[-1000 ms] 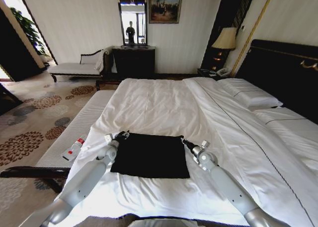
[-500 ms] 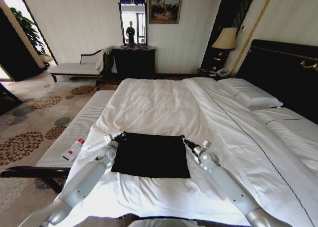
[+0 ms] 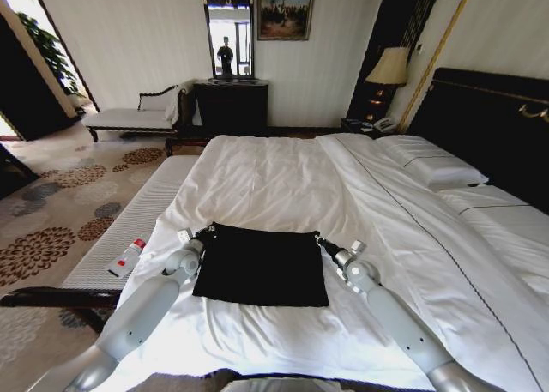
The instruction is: Fold the clothes on the bed.
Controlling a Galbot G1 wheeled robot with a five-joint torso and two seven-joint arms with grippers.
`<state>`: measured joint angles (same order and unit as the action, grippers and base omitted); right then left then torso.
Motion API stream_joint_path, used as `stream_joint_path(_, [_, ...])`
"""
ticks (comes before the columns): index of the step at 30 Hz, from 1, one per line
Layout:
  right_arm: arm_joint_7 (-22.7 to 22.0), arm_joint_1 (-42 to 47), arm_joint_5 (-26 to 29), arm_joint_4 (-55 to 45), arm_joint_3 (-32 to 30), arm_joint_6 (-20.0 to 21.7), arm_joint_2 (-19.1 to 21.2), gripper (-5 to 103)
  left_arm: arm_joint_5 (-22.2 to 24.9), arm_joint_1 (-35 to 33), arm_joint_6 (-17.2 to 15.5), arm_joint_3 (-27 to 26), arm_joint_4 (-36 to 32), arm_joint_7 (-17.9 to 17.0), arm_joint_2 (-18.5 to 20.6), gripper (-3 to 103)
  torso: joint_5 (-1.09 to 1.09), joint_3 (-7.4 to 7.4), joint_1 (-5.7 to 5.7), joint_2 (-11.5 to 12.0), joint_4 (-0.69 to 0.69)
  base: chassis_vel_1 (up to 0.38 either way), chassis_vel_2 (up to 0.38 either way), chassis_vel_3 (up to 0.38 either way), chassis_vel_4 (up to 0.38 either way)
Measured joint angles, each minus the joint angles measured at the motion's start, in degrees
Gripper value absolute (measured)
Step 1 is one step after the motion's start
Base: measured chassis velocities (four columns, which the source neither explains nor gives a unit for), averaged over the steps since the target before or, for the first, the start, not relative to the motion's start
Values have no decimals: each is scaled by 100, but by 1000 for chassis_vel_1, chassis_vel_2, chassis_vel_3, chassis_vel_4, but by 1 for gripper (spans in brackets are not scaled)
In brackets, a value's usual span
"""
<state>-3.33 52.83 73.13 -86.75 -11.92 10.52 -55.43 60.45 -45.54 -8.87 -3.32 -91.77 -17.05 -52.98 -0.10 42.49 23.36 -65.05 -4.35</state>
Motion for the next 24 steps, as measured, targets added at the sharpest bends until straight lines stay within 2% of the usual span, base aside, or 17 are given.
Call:
stream_joint_path(2, [-21, 62, -49, -516, -166, -39, 174, 1, 158, -45, 10, -164, -518, -90, 268, 0, 0, 0, 0, 0, 2, 0, 0, 0, 0])
stream_joint_path(4, [-27, 80, -70, -644, -207, -49, 212, 1, 189, -59, 13, -202, -656, -109, 332, 0, 0, 0, 0, 0, 2, 0, 0, 0, 0])
stream_joint_path(7, [-69, 165, -126, -1195, -413, -87, 350, 1, 303, -138, 23, -377, -1293, -175, 611, 0, 0, 0, 0, 0, 1, 0, 0, 0, 0])
stream_joint_path(8, [-181, 249, -82, -1634, -623, -90, 428, 1, 360, -250, 34, -541, -1768, -201, 849, 0, 1, 0, 0, 0, 0, 0, 0, 0, 0])
stream_joint_path(10, [-215, 273, -65, -1746, -689, -90, 448, 1, 373, -295, 35, -594, -1898, -211, 921, 0, 1, -1, 0, 0, 0, 0, 0, 0, 0])
stream_joint_path(13, [-331, 426, -11, -2252, -1003, -90, 587, 1, 392, -628, 39, -962, -2528, -223, 1271, 0, 1, -1, 0, 0, 2, 0, 0, 0, 0])
stream_joint_path(16, [-345, 507, -3, -2436, -1138, -90, 665, 1, 390, -821, 40, -1158, -2785, -224, 1390, 0, 0, -1, 0, 0, 3, 0, 0, 0, 0])
stream_joint_path(18, [-375, 662, 39, -2709, -1349, -90, 768, 1, 388, -1103, 45, -1471, -3162, -225, 1524, 0, 1, -1, -1, 0, 1, 0, 0, 0, 0])
stream_joint_path(24, [-571, 1144, 227, -3364, -1906, 18, 917, 1, 491, -1396, 41, -1840, -3761, -345, 1622, 0, 1, -1, 0, 0, 4, 0, 0, 0, 0])
